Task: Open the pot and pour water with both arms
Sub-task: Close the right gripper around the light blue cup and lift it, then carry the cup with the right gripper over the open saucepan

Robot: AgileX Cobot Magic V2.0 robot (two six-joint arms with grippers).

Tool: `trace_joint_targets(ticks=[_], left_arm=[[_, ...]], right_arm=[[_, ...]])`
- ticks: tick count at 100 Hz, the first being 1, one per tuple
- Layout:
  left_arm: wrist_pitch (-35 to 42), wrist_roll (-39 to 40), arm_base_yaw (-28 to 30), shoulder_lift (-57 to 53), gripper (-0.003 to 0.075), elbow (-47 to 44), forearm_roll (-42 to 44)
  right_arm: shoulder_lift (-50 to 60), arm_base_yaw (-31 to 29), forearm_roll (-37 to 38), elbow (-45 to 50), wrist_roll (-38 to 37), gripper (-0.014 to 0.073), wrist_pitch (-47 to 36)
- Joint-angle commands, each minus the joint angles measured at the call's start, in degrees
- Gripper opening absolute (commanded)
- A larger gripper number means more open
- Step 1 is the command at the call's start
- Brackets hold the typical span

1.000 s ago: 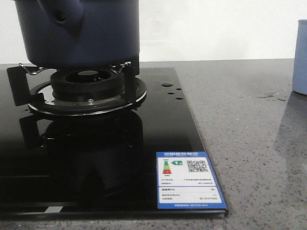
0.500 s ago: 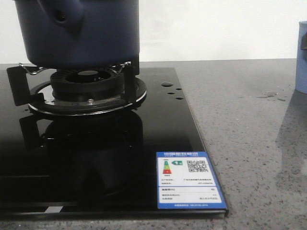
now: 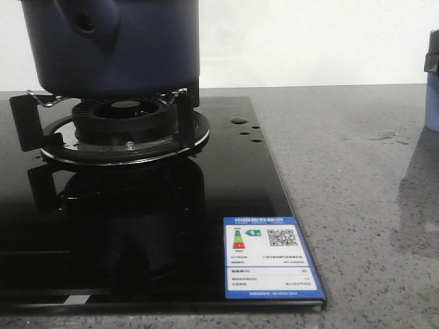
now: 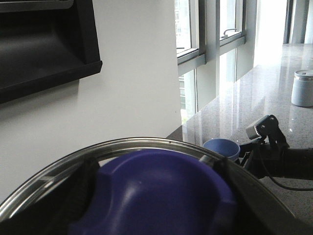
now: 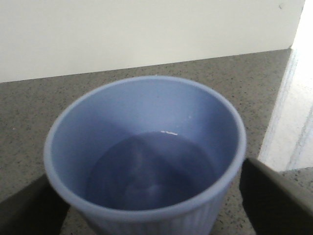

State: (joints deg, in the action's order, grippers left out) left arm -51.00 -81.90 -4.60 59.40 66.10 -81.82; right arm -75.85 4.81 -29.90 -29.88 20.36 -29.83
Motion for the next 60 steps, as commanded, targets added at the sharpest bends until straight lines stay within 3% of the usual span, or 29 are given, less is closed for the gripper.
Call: trace_joint_targets(ticks=[1,29,60], left_arm=[[0.86,0.45,-0.73,-1.02,0.0250,1.63,-5.13],[0.86,0.45,-0.73,-1.02,0.0250,1.63,-5.13],[0.86,0.45,-0.73,-1.02,0.0250,1.63,-4.40]], right_arm=[[0.79,0.03,3.09,-1.66,-1.40,0.0587,-5.05],[0.72,0.03,5.64,-1.66,-2.41,0.0293,-5.79],[3.49,0.03,7.55,-1.66,-2.41,0.0050,-5.30]])
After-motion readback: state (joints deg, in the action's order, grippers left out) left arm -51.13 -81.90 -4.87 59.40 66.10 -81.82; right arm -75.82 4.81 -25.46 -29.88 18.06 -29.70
